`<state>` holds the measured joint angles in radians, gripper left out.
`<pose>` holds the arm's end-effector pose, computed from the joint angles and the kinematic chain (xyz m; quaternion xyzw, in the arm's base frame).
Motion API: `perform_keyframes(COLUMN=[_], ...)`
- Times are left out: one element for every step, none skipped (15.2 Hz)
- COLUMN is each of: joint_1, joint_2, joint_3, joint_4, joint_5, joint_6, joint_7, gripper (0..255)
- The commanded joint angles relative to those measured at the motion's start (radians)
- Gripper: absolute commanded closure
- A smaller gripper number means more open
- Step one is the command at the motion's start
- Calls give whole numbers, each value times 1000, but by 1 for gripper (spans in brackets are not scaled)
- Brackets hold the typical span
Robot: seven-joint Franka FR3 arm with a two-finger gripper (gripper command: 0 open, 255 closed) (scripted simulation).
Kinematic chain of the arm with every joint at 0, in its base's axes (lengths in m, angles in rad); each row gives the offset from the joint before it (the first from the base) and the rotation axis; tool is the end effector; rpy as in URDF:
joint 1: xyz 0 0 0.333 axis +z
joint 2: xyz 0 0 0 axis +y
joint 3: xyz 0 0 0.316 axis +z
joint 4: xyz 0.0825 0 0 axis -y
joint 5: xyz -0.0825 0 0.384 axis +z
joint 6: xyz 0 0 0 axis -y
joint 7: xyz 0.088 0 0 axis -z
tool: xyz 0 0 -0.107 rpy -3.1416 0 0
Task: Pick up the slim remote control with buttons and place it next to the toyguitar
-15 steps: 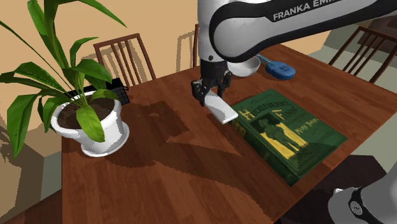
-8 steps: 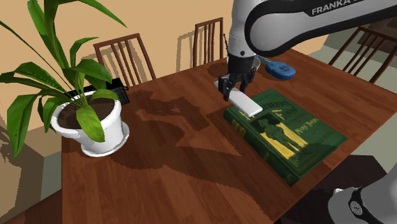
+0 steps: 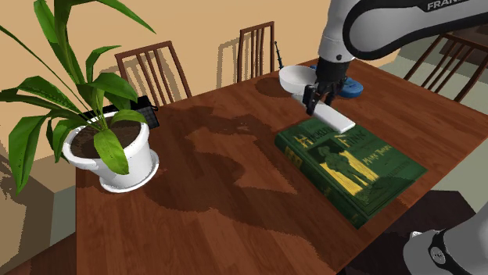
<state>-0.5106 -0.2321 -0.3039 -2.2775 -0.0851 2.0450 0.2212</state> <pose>0.3204 -0.3524 0.4451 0.8803 -0.4743 -0.0054 0.0018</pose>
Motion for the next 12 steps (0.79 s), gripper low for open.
perform_keyframes(joint_1=[-22,-34,-46,-58,-70,-82,-94,-106,-117,-129,-140,-151], joint_2=[-25,-38,-51,-63,-73,-83,-91,-99,-106,-111,-115,-119], joint_3=[-26,-40,-54,-68,-83,-98,-113,-128,-144,-160,-177,-193], joint_4=[-26,-37,-47,-56,-63,-70,-75,-80,-83,-85,-85,-85], joint_5=[-16,-24,-33,-42,-51,-60,-69,-78,-86,-94,-102,-109], joint_6=[3,3,2,1,0,-1,-2,-3,-5,-6,-7,-8], joint_7=[-40,-59,-80,-100,-121,-142,-164,-186,-208,-231,-254,-278], gripper=[255,255,255,255,255,255,255,255,255,255,255,255])
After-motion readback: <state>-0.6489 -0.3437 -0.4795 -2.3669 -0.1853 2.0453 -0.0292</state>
